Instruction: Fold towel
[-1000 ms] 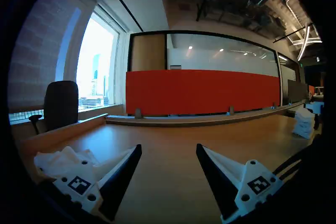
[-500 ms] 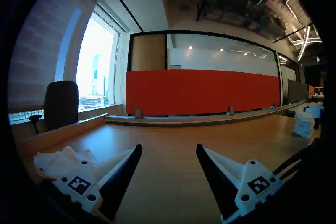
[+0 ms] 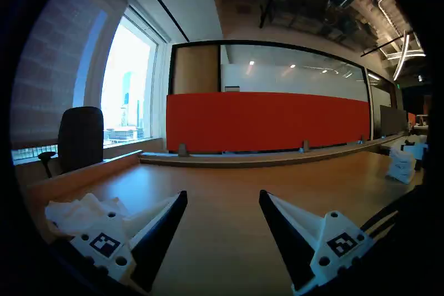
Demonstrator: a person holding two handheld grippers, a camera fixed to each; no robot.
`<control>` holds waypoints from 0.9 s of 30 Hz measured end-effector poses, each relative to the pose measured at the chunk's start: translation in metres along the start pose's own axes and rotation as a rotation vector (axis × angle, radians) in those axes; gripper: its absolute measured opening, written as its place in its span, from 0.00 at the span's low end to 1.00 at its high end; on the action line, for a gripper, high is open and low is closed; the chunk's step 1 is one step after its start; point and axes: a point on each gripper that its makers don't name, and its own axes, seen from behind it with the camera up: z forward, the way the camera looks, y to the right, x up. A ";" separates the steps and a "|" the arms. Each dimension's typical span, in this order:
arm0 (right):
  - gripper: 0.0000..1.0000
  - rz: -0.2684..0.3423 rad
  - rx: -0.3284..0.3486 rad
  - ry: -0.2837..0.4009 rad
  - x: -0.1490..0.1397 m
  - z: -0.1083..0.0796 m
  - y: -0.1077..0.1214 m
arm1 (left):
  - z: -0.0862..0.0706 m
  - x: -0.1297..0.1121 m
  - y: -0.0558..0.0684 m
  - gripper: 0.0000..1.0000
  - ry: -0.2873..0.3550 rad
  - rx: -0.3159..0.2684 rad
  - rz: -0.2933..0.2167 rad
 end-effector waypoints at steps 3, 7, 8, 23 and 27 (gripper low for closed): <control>0.99 -0.003 0.003 0.004 0.001 0.000 -0.001 | 0.000 0.000 0.000 0.96 0.000 0.000 0.000; 0.99 -0.014 0.013 0.007 0.002 -0.001 -0.004 | 0.000 0.000 0.000 0.96 0.000 0.000 0.000; 0.99 -0.017 0.015 0.007 0.002 -0.002 -0.004 | 0.000 0.000 0.000 0.96 0.000 0.000 0.000; 0.99 -0.076 0.020 0.005 -0.004 -0.003 -0.013 | -0.001 0.000 0.000 0.96 0.000 0.000 0.000; 0.99 -0.095 0.009 0.006 -0.006 -0.002 -0.014 | 0.000 0.000 -0.001 0.96 0.000 0.000 0.000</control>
